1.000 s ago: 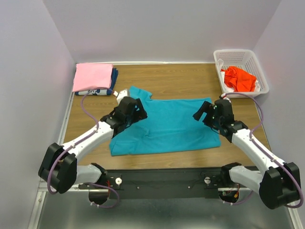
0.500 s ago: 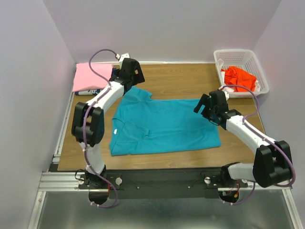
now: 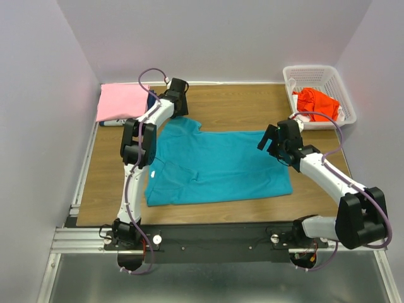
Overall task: Fold and stack the t-shirts
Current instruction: Fold the tshirt
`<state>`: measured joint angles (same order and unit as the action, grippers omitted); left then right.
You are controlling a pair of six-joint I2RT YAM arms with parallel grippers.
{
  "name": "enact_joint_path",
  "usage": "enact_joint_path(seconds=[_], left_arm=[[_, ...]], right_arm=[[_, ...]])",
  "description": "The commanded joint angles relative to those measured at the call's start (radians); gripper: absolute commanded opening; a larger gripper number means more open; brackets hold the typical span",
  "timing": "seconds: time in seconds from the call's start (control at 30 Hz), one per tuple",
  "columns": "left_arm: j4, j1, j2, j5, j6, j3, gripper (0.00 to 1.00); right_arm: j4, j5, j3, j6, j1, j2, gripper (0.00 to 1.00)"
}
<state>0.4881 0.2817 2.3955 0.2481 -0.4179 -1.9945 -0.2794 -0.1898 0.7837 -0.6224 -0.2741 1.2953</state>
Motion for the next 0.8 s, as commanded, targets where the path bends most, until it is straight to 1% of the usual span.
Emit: enact_joint_path(seconds=[0.0, 0.07, 0.17, 0.2, 0.27, 0.3, 0.37, 0.43, 0.47, 0.53, 0.57, 0.77], left_arm=[[0.052, 0.002, -0.016, 0.010, 0.004, 0.008, 0.63], [0.044, 0.004, -0.035, 0.003, -0.001, 0.031, 0.62], [0.015, 0.002, -0.042, -0.006, 0.004, 0.068, 0.57], [0.020, 0.004, -0.036, -0.021, 0.008, 0.065, 0.52], [0.021, 0.004, -0.036, -0.023, 0.005, 0.072, 0.46], [0.018, 0.005, -0.036, -0.020, 0.002, 0.077, 0.40], [0.018, 0.005, -0.038, -0.020, 0.002, 0.082, 0.36], [0.017, 0.005, -0.032, -0.021, 0.005, 0.076, 0.26], [0.017, 0.005, -0.032, -0.030, 0.004, 0.074, 0.16], [0.010, 0.005, -0.033, -0.036, 0.007, 0.069, 0.04], [0.010, 0.007, -0.033, -0.039, 0.007, 0.065, 0.00], [-0.034, 0.013, -0.091, -0.043, 0.030, 0.092, 0.00]], right_arm=[[-0.003, -0.039, -0.009, 0.016, -0.002, -0.019, 1.00], [-0.003, -0.037, -0.009, 0.016, -0.002, -0.011, 1.00], [-0.001, -0.031, -0.009, 0.015, -0.002, -0.001, 1.00], [-0.003, -0.031, -0.012, 0.015, -0.002, -0.001, 1.00], [-0.003, -0.034, -0.012, 0.015, -0.004, -0.001, 1.00], [-0.003, -0.037, -0.014, 0.015, -0.002, -0.001, 1.00], [-0.003, -0.040, -0.015, 0.012, -0.002, -0.004, 1.00], [-0.003, -0.043, -0.017, 0.012, -0.002, -0.005, 1.00], [-0.003, -0.043, -0.017, 0.010, -0.002, -0.005, 1.00], [-0.003, -0.054, -0.017, 0.010, -0.004, -0.005, 1.00], [-0.003, -0.060, -0.017, 0.010, -0.002, -0.005, 1.00], [-0.003, -0.128, 0.018, -0.006, -0.002, 0.019, 1.00]])
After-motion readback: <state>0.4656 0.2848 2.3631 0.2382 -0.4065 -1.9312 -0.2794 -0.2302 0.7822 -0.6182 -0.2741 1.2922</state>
